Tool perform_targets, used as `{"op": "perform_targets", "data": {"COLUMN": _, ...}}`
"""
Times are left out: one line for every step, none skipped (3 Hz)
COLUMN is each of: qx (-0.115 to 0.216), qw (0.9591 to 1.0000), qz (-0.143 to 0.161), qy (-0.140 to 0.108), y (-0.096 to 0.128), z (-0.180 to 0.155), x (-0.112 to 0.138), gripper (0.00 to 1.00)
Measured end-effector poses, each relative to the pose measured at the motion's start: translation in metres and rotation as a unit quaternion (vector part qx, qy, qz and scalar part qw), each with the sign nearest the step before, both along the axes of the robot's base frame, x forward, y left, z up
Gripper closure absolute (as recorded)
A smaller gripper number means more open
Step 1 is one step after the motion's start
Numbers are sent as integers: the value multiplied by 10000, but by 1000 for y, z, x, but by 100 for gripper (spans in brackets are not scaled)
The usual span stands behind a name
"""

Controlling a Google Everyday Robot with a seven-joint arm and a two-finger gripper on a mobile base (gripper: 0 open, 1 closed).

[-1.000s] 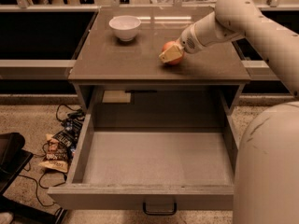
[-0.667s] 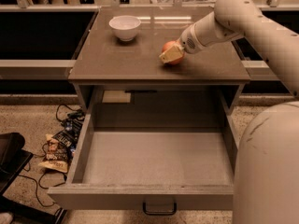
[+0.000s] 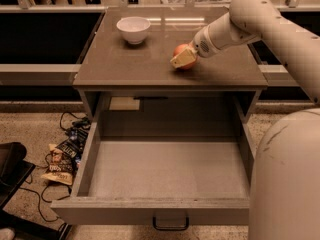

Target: Pick apple from top drawer and place on counter

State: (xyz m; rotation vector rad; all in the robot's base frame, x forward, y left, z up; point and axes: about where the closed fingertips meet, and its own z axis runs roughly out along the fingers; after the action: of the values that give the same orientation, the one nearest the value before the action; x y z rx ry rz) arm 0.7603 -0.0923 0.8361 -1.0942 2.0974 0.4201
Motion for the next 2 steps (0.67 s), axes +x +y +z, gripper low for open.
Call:
{"op": "perform_targets", "data": {"qx": 1, "qw": 10000, "qz": 9, "qy": 9, "y": 1, "z": 0, "x": 0, "gripper": 0}}
{"op": "perform_targets", "data": {"qx": 0, "qw": 10000, "qz": 11, "qy": 11, "y": 1, "z": 0, "x": 0, "gripper": 0}}
